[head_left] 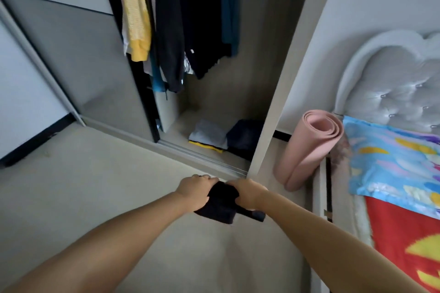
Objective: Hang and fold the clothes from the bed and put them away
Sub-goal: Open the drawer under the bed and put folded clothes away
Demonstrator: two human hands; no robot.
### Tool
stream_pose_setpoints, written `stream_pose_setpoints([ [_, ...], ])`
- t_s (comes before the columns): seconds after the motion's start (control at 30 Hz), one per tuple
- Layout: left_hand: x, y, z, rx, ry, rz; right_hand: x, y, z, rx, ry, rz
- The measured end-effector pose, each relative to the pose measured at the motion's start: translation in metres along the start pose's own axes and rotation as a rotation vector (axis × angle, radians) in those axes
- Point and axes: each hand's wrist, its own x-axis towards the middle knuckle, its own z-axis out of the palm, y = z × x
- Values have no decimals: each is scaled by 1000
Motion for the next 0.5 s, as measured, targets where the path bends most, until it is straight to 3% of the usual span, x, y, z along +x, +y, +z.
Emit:
stream_pose_setpoints([
  [0.23,25,-78,-13,16,-19,-18,73,-39,-21,-1,-17,-23],
  [0.5,123,-127,-17,46,-121,51,167,-8,-47,25,-75,-8],
])
